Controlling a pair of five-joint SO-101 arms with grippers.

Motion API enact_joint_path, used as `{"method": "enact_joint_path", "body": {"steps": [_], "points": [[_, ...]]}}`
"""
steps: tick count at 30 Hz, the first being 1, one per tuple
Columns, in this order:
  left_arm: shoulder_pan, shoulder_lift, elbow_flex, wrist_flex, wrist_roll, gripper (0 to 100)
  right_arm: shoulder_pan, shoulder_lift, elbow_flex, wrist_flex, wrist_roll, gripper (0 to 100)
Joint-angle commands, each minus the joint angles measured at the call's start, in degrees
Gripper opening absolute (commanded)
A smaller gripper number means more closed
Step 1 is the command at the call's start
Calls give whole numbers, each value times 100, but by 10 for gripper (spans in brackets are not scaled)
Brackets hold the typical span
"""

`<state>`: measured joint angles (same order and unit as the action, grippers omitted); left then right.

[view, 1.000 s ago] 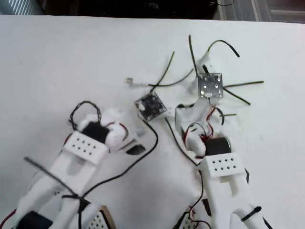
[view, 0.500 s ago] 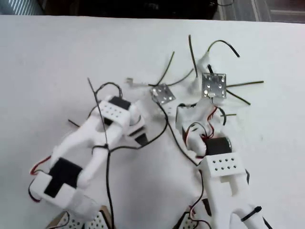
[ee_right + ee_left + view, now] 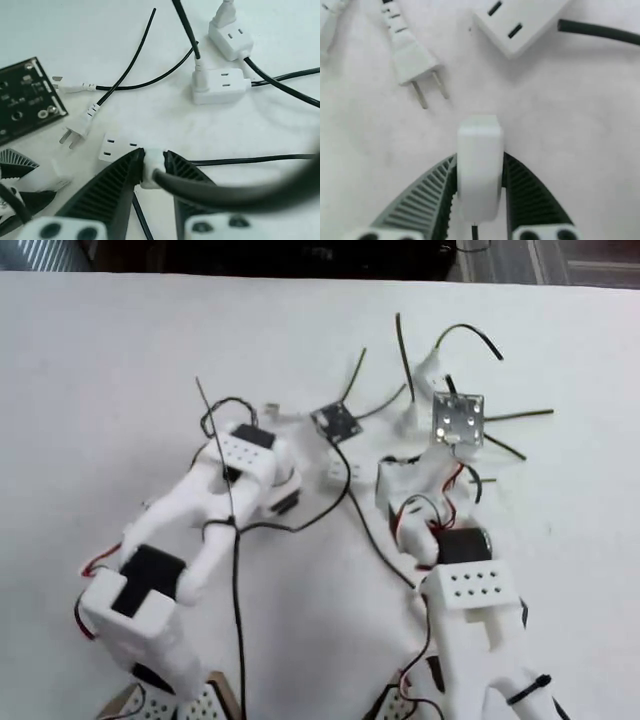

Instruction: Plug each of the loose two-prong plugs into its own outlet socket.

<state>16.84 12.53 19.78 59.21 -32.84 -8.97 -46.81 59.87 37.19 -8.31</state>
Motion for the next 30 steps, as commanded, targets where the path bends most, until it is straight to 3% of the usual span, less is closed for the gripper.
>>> {"method": "enact_joint_path", "body": {"steps": [1, 6, 10, 17, 26, 30], "points": [[-48, -31, -378, 598, 0, 22, 75, 4, -44, -136, -35, 17], [-40, -409, -598, 1363, 466, 22, 75, 31, -44, -136, -35, 17], [215, -1534, -35, 1495, 527, 22, 75, 31, -44, -136, -35, 17], [558, -3363, 1767, 826, 958, 22, 75, 40, -44, -136, -35, 17], [567, -3635, 2936, -88, 967, 25, 75, 48, -44, -136, -35, 17], [549, -3662, 3051, -158, 1231, 142, 75, 48, -44, -136, -35, 17]]}}
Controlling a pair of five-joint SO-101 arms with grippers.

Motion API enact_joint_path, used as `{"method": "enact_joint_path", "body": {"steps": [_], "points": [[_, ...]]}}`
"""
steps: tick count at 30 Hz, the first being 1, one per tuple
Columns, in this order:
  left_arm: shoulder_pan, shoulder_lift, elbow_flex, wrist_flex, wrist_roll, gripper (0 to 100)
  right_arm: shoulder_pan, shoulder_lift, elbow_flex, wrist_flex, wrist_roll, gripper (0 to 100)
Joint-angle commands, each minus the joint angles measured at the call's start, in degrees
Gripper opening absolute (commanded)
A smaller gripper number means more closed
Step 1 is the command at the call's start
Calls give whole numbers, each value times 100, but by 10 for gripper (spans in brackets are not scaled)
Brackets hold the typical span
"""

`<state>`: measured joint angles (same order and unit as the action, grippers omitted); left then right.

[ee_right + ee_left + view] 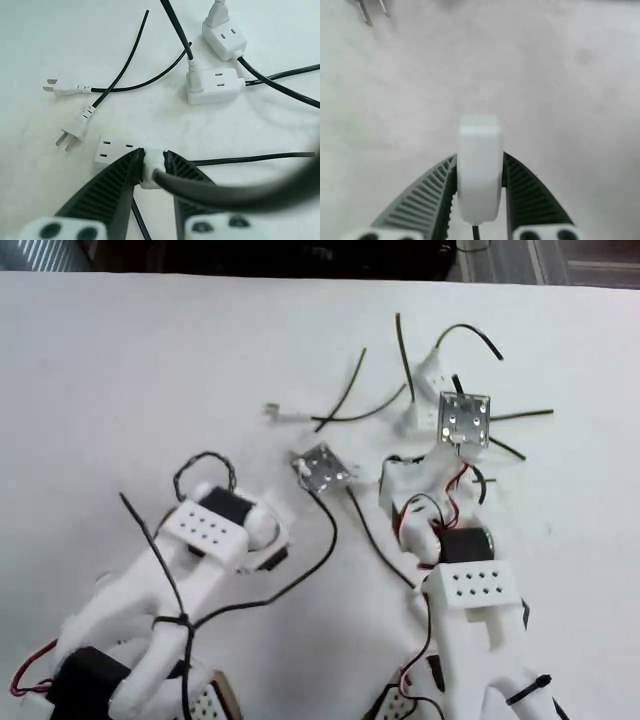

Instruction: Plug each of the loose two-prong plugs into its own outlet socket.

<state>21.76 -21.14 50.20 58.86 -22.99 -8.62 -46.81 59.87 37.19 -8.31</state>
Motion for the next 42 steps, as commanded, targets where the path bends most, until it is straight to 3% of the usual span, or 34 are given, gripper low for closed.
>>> {"method": "enact_joint_path", "body": {"steps": [1, 4, 14, 21, 31, 36, 42], "points": [[31, -303, 9, -114, 360, 190, 40, 48, -44, -136, -35, 17], [31, -312, -44, 44, 492, 262, 40, 48, -44, -136, -35, 17], [75, -1692, 26, 738, 492, 260, 40, 48, -44, -136, -35, 17], [295, -1807, 1134, 237, -220, 256, 40, 57, -44, -136, -35, 17], [848, -1789, 1398, -53, -53, 256, 40, 57, -26, -136, -35, 17], [804, -927, 1160, -299, -62, 259, 31, 57, 9, -145, -26, 17], [470, 971, -273, 220, -62, 256, 31, 57, 9, -145, -18, 17]]}}
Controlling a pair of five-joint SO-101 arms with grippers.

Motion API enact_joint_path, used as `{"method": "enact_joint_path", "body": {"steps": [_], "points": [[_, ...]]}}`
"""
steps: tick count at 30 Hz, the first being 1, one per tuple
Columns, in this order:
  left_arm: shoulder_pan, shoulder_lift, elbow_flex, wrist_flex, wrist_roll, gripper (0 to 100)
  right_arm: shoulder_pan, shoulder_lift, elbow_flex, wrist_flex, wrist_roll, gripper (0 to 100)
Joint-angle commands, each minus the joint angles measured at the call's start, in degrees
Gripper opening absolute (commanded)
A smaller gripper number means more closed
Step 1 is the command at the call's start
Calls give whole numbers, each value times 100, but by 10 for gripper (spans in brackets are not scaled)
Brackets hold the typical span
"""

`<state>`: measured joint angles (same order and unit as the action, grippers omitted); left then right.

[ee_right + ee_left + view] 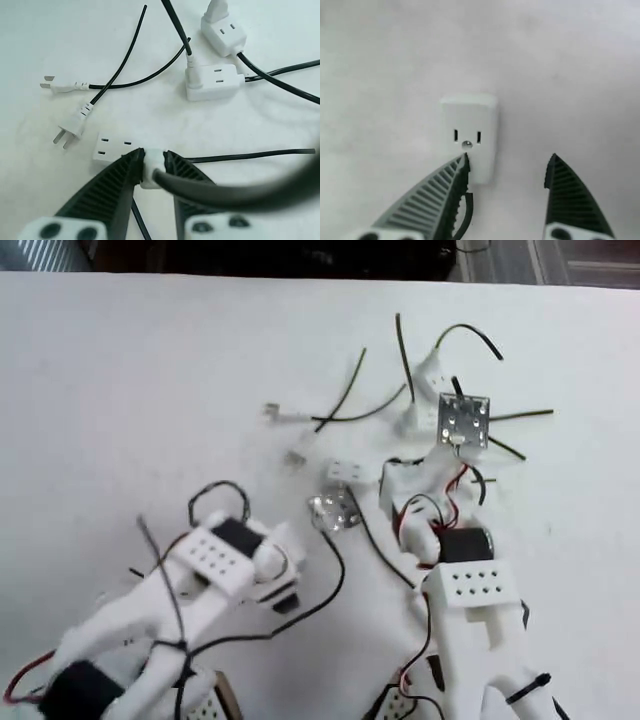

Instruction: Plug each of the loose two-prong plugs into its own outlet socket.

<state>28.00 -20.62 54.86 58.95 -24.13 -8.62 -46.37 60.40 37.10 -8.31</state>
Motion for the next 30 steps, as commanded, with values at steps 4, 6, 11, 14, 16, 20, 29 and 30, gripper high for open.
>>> {"method": "enact_joint_path", "body": {"steps": [4, 6, 11, 14, 16, 20, 29, 30], "points": [[-312, 1604, -1380, 431, 53, 238, 31, 13, -44, -136, -18, 17], [-497, 1631, -1477, 343, 44, 218, 31, 13, -44, -136, -18, 17], [-875, 1622, -1486, 158, -229, 214, 31, 13, -35, -136, -18, 17], [-1068, 1622, -1565, 149, -316, 215, 31, 13, -35, -136, -9, 17], [-1253, 1622, -1697, 149, -325, 216, 31, 13, -35, -136, -9, 17], [-1736, 1622, -2110, 193, -325, 286, 31, 13, -35, -136, -9, 17], [-1982, 1622, -2778, 633, -510, 309, 31, 13, -35, -136, -9, 17], [-1938, 1622, -2840, 756, -633, 309, 31, 13, -35, -136, -9, 17]]}}
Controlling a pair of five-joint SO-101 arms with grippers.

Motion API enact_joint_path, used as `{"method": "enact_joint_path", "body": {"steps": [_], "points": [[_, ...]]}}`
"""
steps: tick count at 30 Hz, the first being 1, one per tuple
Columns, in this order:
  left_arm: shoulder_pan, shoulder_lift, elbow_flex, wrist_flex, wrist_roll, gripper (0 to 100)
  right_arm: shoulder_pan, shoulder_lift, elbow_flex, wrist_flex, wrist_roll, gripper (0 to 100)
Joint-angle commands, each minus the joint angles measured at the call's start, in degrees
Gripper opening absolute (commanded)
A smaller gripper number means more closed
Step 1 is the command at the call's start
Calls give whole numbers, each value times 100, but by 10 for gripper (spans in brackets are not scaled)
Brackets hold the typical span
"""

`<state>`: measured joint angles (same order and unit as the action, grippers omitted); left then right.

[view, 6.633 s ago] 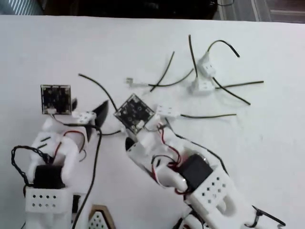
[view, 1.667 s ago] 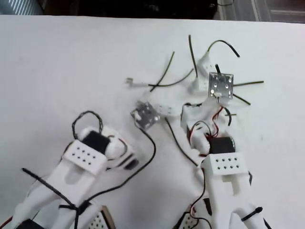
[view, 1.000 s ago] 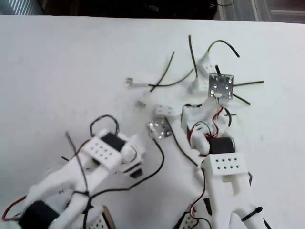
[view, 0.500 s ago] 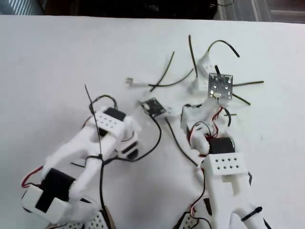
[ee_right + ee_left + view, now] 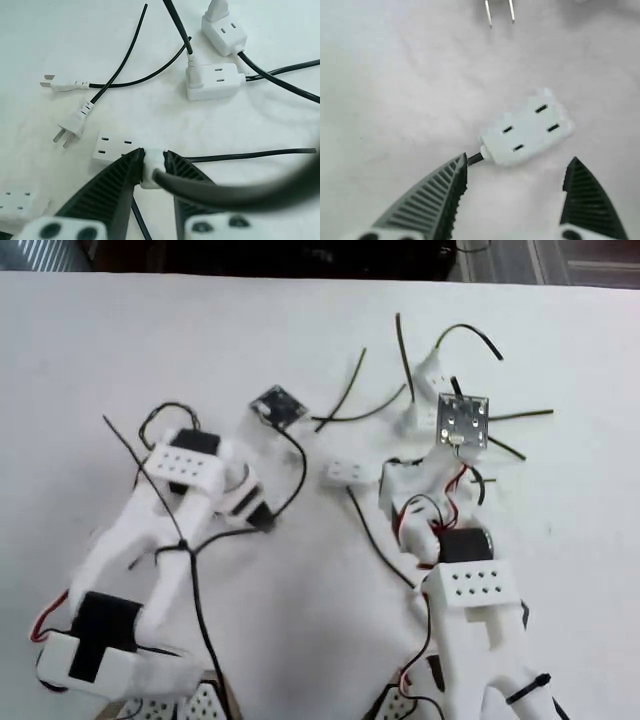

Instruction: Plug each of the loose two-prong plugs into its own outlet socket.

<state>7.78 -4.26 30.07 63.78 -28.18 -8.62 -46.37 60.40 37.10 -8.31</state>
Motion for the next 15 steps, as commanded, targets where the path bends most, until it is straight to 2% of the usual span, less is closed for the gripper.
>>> {"method": "enact_joint_path", "body": {"steps": [1, 4, 7, 11, 15], "points": [[127, -13, -404, 352, -325, 309, 31, 13, -35, -136, -9, 17], [189, -13, -404, 352, -598, 308, 31, 13, -35, -136, 0, 17], [180, 22, -352, 299, -1178, 308, 31, 13, -35, -136, 0, 17], [180, 40, 44, -273, -1837, 308, 31, 13, -35, -136, 0, 17], [207, 48, 440, -932, -2057, 310, 31, 13, -35, -136, 0, 17]]}}
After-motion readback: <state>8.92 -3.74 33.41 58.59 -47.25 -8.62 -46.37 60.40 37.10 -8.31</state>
